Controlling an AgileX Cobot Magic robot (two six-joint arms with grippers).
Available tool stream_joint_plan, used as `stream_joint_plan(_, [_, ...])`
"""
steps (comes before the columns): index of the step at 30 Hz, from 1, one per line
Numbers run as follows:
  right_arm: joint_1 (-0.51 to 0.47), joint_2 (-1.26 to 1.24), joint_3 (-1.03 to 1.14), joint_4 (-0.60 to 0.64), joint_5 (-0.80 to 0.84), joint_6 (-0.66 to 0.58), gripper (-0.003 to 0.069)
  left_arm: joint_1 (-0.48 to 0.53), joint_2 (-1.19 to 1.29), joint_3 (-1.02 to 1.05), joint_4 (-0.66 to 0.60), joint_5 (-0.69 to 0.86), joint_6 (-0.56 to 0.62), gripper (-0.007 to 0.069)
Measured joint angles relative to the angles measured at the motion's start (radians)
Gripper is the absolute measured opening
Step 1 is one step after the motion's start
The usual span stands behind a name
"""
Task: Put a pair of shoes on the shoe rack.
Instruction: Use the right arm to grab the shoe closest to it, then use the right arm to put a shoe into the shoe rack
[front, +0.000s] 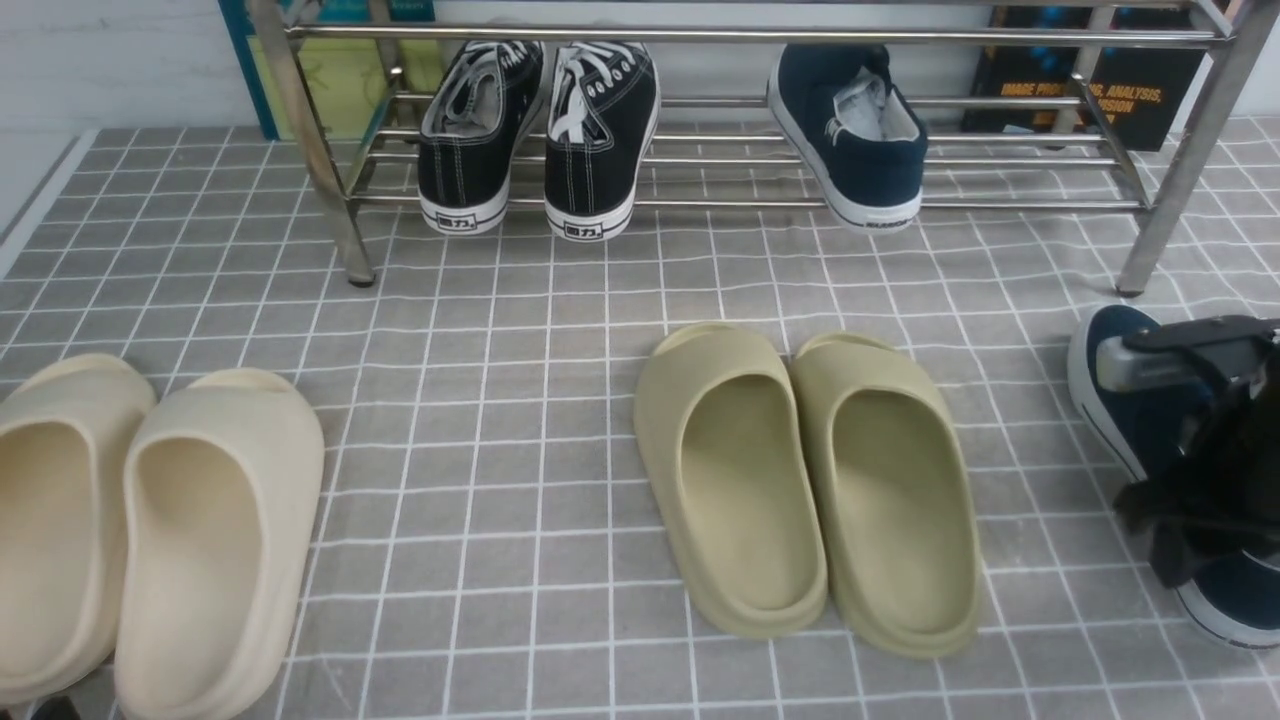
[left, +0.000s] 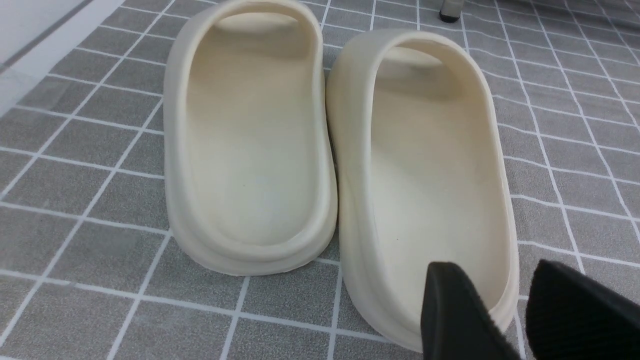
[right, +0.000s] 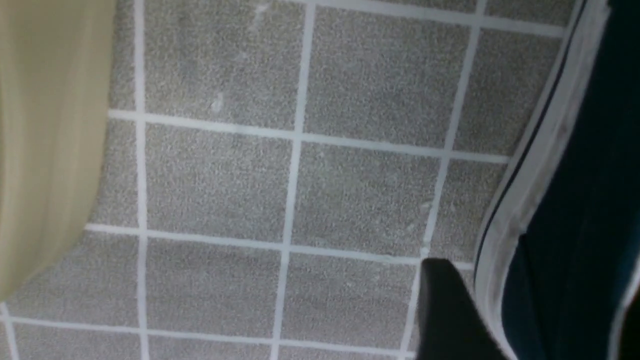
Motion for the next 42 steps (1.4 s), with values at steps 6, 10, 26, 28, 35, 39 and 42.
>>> stream_joint_plan(6, [0.0, 0.032, -0.004, -0.025, -0.002, 0.0, 0.0043, 0.0, 0.0, 0.0, 0.0, 0.0, 0.0, 0.0239])
stream_joint_plan(10, [0.0, 0.022, -0.026, -0.025, 0.044, 0.0, 0.0036, 0.0, 0.0, 0.0, 0.0, 0.0, 0.0, 0.0239])
stream_joint_plan(26, [0.0, -0.052, -0.333, 0.155, 0.169, -0.143, 0.0036, 0.0, 0.0, 0.0, 0.0, 0.0, 0.0, 0.0239])
stream_joint_plan(28, [0.0, 0.009, -0.395, 0.155, 0.174, -0.143, 0.0036, 0.0, 0.0, 0.0, 0.0, 0.0, 0.0, 0.0239])
stream_joint_plan(35, [0.0, 0.252, -0.695, 0.155, 0.201, -0.146, 0.0036, 0.0, 0.0, 0.0, 0.0, 0.0, 0.0, 0.0239])
stream_joint_plan(39, [0.0, 0.392, -0.878, 0.155, 0.207, -0.147, 0.0036, 0.0, 0.0, 0.0, 0.0, 0.0, 0.0, 0.0239])
stream_joint_plan(42, [0.0, 0.462, -0.974, 0.157, 0.215, -0.147, 0.0036, 0.0, 0.0, 0.0, 0.0, 0.0, 0.0, 0.0239])
